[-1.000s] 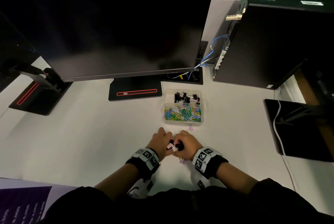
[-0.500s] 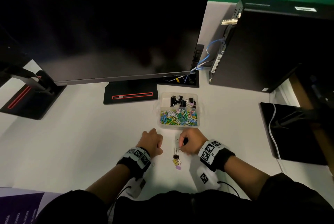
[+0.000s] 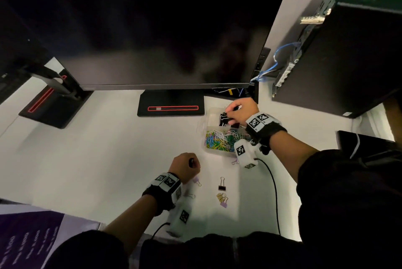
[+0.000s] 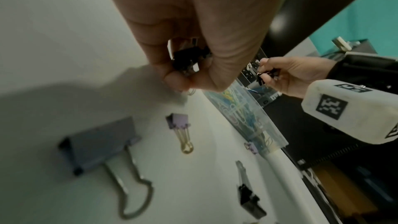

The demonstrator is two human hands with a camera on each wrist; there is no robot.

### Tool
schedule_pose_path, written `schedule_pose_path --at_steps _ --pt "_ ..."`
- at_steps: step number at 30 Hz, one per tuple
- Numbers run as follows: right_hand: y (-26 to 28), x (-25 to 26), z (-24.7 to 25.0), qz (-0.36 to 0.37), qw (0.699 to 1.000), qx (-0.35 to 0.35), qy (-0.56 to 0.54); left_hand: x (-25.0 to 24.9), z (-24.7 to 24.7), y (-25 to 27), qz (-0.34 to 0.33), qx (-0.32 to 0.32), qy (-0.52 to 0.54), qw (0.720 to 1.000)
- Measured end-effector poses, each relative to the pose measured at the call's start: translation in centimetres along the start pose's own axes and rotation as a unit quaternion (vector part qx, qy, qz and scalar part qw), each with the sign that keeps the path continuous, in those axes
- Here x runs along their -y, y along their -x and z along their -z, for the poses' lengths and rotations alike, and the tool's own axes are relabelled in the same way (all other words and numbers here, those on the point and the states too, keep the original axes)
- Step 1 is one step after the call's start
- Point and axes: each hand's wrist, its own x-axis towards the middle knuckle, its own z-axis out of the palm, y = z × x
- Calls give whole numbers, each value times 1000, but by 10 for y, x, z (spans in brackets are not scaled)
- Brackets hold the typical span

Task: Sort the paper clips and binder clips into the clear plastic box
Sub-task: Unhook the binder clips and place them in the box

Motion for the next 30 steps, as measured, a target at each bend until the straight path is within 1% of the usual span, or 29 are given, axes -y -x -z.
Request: schedule_pose_path --at_steps 2,4,5,7,10,15,17,19,21,23,25,27,30 --pt "-9 -5 -9 18 1000 8 24 1 1 -1 7 2 7 1000" --pt "-12 -9 -15 35 994 46 90 2 1 -2 7 13 8 1000" --pt "-13 -13 -18 34 992 62 103 3 1 -4 5 17 11 1000" --pt "-13 -18 -20 28 992 75 94 3 3 -6 1 19 14 1000" --pt "-11 -24 -12 37 997 50 48 -3 11 -11 -15 9 9 1000" --pt "15 -28 16 45 999 2 -8 -30 35 -22 -70 -72 22 995" --pt "34 -33 24 51 999 5 -6 -46 46 -31 -94 -89 27 991" --pt "57 -40 27 72 997 16 26 -62 53 -44 -115 -84 42 989" --pt "78 -51 25 94 993 41 62 -79 56 -58 -131 -79 56 987" --pt "97 -63 19 102 987 91 87 -92 54 -73 -135 -76 62 986" --pt "113 -74 10 107 977 139 122 -98 49 -88 -123 -69 55 989" --pt "128 -81 -1 107 963 175 175 -98 42 -101 -107 -46 27 993" --pt "142 -89 -18 110 949 190 226 -92 36 -110 -101 -13 -4 995"
